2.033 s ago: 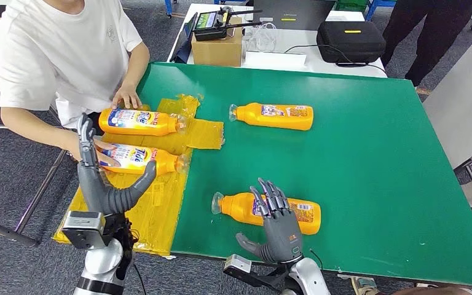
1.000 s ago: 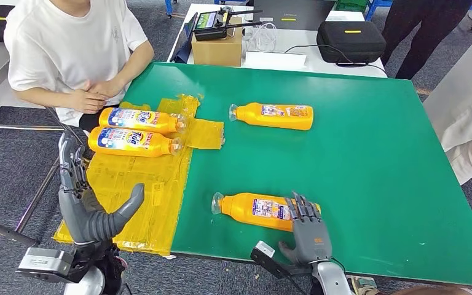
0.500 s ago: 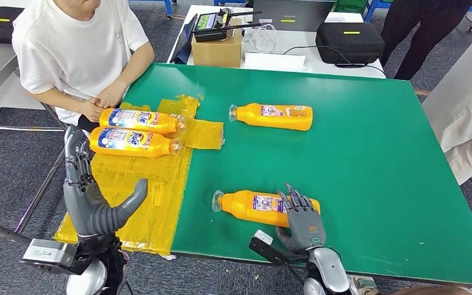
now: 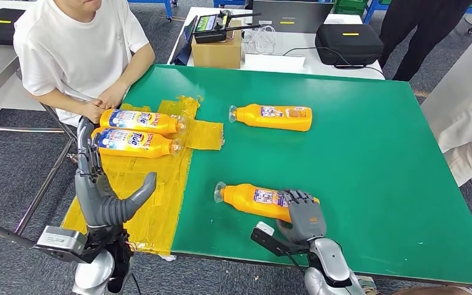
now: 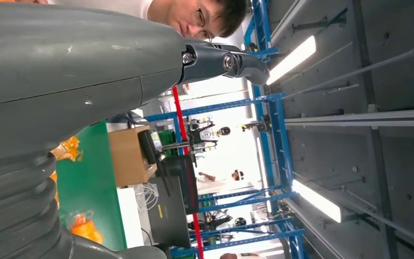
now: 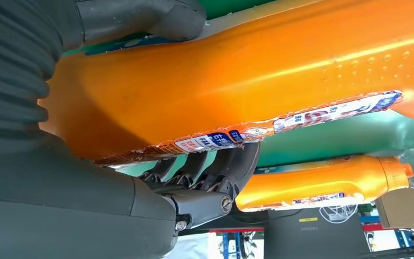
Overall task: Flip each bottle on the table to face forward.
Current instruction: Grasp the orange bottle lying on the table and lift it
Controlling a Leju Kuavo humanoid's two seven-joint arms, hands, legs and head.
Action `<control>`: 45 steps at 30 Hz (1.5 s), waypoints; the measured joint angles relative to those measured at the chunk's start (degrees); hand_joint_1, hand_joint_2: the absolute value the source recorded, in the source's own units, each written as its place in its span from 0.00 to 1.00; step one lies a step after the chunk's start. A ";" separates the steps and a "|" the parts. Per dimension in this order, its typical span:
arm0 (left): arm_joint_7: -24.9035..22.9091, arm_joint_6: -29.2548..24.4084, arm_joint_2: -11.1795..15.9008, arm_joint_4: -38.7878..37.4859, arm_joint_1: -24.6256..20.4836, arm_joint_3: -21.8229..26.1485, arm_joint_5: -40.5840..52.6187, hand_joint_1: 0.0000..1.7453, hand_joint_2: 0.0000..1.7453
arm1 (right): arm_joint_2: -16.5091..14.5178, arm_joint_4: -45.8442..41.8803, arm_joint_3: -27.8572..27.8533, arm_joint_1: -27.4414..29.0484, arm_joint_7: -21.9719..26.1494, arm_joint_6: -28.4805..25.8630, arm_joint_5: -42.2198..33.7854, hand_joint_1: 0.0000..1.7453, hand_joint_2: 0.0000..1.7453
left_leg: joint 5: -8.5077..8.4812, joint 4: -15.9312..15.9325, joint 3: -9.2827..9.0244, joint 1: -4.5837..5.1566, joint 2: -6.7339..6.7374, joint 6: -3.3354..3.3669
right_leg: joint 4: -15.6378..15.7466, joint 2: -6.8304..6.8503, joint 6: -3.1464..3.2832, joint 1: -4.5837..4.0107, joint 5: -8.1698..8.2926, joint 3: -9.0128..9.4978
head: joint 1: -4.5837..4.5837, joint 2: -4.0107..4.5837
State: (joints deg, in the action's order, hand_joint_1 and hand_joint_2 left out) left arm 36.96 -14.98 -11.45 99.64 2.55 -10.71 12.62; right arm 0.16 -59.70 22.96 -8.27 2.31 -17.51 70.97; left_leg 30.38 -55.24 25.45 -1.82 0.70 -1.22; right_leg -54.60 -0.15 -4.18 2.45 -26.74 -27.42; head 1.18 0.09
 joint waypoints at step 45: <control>-9.77 13.10 -2.76 -13.31 2.54 -0.65 -18.78 0.00 1.00 | -9.08 -18.27 -9.00 10.61 26.10 -10.38 -43.33 0.98 1.00 | 0.02 -0.01 0.54 -0.06 0.04 -0.02 | -0.01 -0.07 0.00 -0.05 0.00 -0.50 | 0.01 0.00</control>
State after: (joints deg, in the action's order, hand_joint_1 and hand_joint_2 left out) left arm 27.19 -1.89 -14.21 86.33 5.10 -11.36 -6.16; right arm -8.92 -77.96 13.96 2.34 28.41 -27.90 27.64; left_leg 30.40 -55.25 26.00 -1.87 0.74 -1.24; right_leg -54.61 -0.21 -4.18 2.40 -26.74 -27.92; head 1.19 0.09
